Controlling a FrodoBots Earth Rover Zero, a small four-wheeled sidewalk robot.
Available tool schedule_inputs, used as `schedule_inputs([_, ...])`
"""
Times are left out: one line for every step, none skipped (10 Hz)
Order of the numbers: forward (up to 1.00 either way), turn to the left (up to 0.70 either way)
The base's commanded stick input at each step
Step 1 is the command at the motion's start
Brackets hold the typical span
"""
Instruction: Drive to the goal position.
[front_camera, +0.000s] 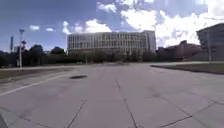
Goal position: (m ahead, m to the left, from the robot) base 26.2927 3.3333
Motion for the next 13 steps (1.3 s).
schedule_inputs([0.7, 0.0])
schedule_inputs([0.7, 0.0])
schedule_inputs([0.7, 0.0])
schedule_inputs([0.7, 0.0])
schedule_inputs([0.7, 0.0])
schedule_inputs([0.7, 0.0])
schedule_inputs([0.7, 0.0])
schedule_inputs([0.7, 0.0])
schedule_inputs([0.7, 0.0])
schedule_inputs([0.7, 0.0])
schedule_inputs([0.7, 0.0])
schedule_inputs([0.7, 0.0])
schedule_inputs([0.7, 0.0])
